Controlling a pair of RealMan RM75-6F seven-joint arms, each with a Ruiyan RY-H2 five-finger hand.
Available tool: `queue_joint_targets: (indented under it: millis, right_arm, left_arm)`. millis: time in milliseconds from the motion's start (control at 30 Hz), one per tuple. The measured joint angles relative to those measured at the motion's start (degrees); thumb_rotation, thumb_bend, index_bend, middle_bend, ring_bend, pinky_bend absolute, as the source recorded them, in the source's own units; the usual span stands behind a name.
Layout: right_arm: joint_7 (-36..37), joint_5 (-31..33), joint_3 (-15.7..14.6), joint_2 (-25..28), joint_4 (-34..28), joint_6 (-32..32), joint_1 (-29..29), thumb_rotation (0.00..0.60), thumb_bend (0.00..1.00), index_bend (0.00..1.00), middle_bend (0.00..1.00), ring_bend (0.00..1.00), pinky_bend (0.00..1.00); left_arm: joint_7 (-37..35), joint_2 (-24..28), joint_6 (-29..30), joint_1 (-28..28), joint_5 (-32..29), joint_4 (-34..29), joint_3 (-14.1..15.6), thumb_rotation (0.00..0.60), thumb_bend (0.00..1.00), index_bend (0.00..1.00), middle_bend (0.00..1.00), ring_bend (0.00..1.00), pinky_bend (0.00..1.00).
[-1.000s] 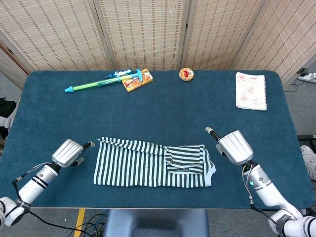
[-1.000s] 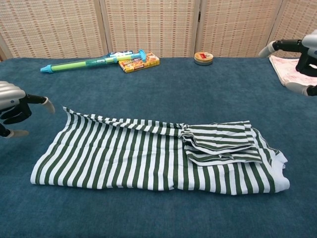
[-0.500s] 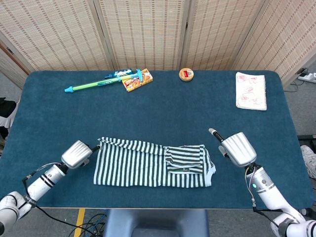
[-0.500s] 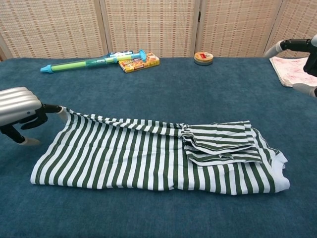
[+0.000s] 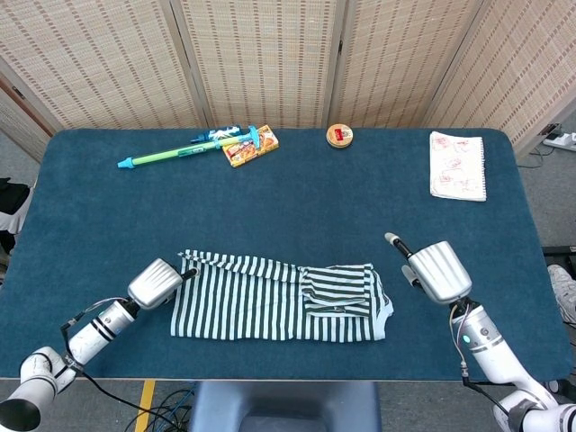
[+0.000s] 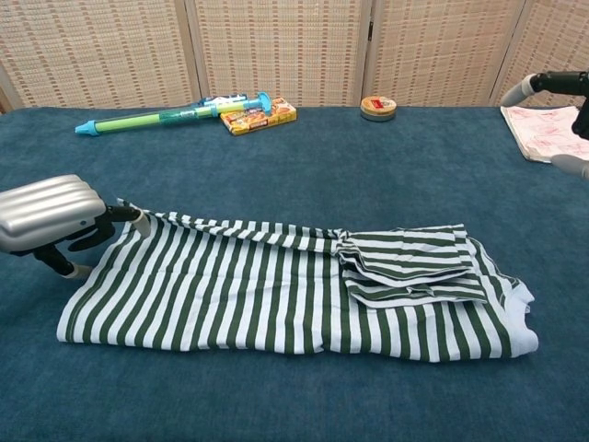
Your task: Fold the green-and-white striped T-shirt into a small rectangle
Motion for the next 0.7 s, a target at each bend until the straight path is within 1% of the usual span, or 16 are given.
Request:
queue_joint_targets:
  millis: [200, 433, 567, 700]
  right_arm:
    - [0.18, -0.06, 0.24, 0.1, -0.22, 0.22, -0.33, 0.6, 0.39, 0.19, 0.97, 0.97, 1.0]
    - [0.48, -0.02, 0.44, 0.01, -0.15, 0.32, -0.67, 0.6, 0.39, 0.19, 0.97, 0.97, 1.0]
    - [0.72, 0.03, 0.52, -0.07, -0.03, 0.32, -0.86, 0.6, 0.39, 0.19, 0.97, 0.97, 1.0]
    - [0.87, 0.07, 0.64, -0.22, 0.11, 0.36, -0.98, 0.6, 0.39, 0.19, 0.97, 0.97, 1.0]
  left_arm:
    - [-1.01, -0.92, -0.12, -0.62, -0.67, 0.31, -0.01, 0.6, 0.2, 0.35, 0.86, 0.79, 0.87]
    - [-4.51, -1.19, -0.16, -0.84, -1.75, -0.94, -0.26, 0.6, 0.2, 0.41, 0.86, 0.79, 0.87]
    - [-6.09, -1.22, -0.17, -0.94, -2.35, -1.42, -0.43, 0.6, 0.2, 0.43, 0.86, 0.79, 0.87]
    - [-7.34, -1.27, -0.02, -0.94, -2.73, -1.61, -0.46, 0.6, 0.24, 0.45, 0.86, 0.79, 0.87]
